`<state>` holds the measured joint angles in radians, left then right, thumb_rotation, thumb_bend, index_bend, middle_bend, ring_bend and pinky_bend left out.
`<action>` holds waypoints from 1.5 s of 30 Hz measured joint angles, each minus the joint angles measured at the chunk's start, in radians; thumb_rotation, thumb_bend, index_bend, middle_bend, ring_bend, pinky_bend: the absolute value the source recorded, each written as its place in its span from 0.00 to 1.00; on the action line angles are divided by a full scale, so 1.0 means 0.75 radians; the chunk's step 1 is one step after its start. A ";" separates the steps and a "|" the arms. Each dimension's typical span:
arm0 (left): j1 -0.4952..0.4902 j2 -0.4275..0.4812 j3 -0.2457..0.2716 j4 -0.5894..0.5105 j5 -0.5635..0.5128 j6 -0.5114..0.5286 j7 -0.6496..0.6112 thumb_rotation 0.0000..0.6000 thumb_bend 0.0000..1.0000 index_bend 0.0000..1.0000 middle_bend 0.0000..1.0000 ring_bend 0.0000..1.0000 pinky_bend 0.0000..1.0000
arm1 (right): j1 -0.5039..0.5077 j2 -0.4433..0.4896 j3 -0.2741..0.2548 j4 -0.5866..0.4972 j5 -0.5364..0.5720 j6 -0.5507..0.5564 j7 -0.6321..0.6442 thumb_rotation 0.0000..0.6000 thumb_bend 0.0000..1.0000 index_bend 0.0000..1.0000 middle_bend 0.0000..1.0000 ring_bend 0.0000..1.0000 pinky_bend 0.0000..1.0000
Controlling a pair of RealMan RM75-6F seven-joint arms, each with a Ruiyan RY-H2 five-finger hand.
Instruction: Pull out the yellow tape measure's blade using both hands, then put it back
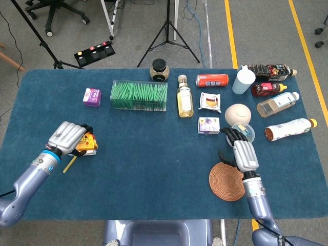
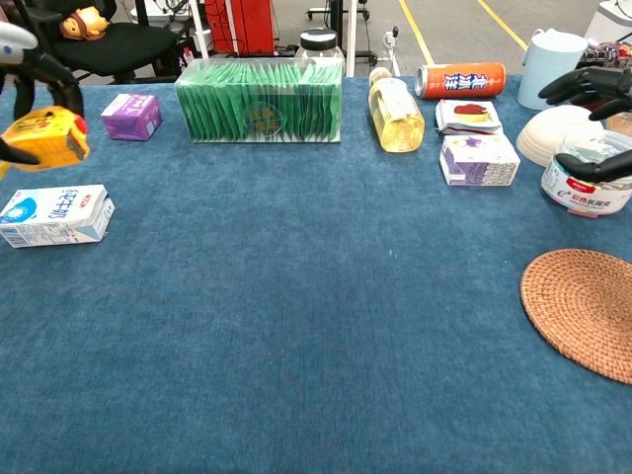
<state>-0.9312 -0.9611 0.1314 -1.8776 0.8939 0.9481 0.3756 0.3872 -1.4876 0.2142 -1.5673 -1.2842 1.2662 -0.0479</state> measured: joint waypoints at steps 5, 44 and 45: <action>0.108 -0.025 0.017 0.059 0.069 0.038 -0.051 1.00 0.30 0.56 0.45 0.44 0.53 | -0.043 0.039 -0.031 -0.003 -0.034 0.056 -0.007 0.98 0.42 0.17 0.16 0.13 0.14; 0.195 -0.177 -0.082 0.319 -0.020 -0.165 0.002 1.00 0.21 0.10 0.07 0.00 0.26 | -0.117 0.119 -0.041 -0.065 -0.046 0.099 0.064 0.98 0.42 0.14 0.16 0.12 0.12; 0.195 -0.172 -0.084 0.313 -0.019 -0.164 0.002 1.00 0.21 0.10 0.07 0.00 0.25 | -0.118 0.120 -0.040 -0.066 -0.047 0.100 0.066 0.98 0.42 0.14 0.16 0.12 0.12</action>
<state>-0.7847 -1.0901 0.0683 -1.6426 0.8797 0.8248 0.3775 0.2988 -1.3979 0.1841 -1.6166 -1.3192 1.3413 0.0016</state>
